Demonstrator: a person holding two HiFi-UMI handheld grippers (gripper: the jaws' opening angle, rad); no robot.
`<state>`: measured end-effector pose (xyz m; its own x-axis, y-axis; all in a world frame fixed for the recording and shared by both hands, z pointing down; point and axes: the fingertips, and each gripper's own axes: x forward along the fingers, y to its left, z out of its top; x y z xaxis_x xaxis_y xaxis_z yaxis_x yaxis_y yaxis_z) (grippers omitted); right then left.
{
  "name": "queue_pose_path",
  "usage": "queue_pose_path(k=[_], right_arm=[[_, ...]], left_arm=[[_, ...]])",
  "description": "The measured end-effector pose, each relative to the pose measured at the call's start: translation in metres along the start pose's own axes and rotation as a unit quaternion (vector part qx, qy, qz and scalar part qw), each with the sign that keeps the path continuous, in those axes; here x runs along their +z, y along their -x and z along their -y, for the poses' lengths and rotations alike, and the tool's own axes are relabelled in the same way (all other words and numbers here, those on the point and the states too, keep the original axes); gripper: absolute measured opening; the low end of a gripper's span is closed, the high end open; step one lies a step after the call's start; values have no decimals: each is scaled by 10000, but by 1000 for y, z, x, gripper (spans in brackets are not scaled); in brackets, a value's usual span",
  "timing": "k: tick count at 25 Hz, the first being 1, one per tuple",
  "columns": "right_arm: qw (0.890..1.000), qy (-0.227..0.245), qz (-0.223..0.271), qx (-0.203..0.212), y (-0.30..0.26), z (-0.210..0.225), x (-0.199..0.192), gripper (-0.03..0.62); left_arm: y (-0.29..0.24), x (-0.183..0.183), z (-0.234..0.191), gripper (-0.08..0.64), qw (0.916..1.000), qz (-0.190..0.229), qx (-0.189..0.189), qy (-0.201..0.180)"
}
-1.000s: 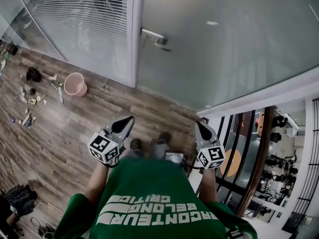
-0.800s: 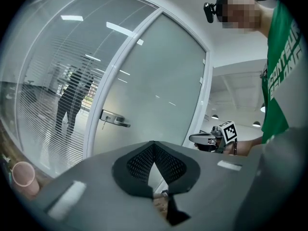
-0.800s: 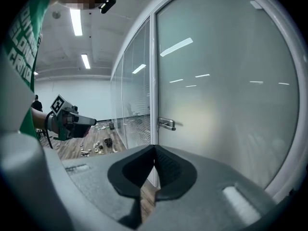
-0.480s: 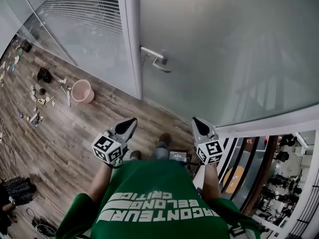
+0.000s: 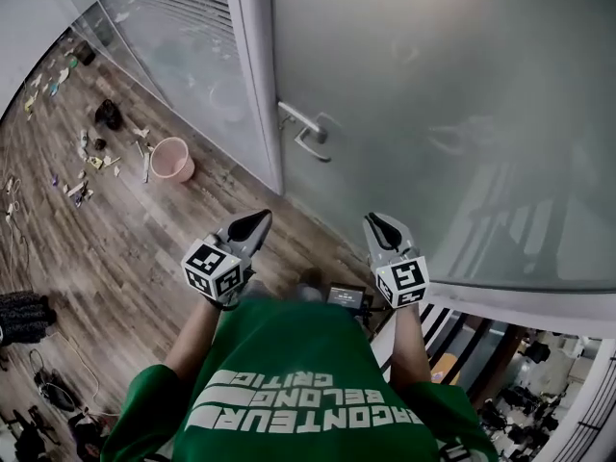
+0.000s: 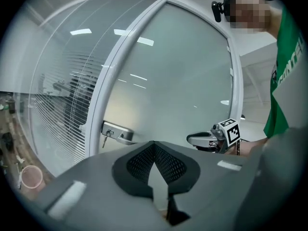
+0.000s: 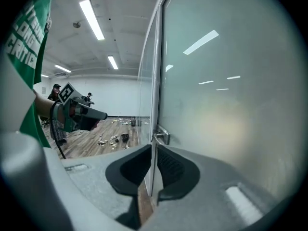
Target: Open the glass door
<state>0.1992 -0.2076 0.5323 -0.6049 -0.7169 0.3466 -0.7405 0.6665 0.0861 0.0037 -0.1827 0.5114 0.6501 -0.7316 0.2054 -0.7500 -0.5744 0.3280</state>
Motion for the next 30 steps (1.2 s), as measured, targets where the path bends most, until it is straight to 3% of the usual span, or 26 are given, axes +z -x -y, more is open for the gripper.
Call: queue_pose_path(k=[8,15,23,26,30], right_arm=[[9950,701,-557,431,-70,-6,1,48],[9843,1321,-1085,444,-124,6,-5,51],[9516,2393,-1894,367,-171,10,-23,60],[9396,2670,-2105,383,-183,14,-32,63],[9353,2673,-2273,457,-189,15,-35,69]], left_arm=[[-28,5,-21,17,9992,-47,371,143],[-90,-1,-52,17,9986,-198,321,371],[-156,-6,-74,16,9968,-318,169,716],[-177,-13,-76,17,9963,-517,107,682],[-191,-13,-76,16,9955,-703,22,628]])
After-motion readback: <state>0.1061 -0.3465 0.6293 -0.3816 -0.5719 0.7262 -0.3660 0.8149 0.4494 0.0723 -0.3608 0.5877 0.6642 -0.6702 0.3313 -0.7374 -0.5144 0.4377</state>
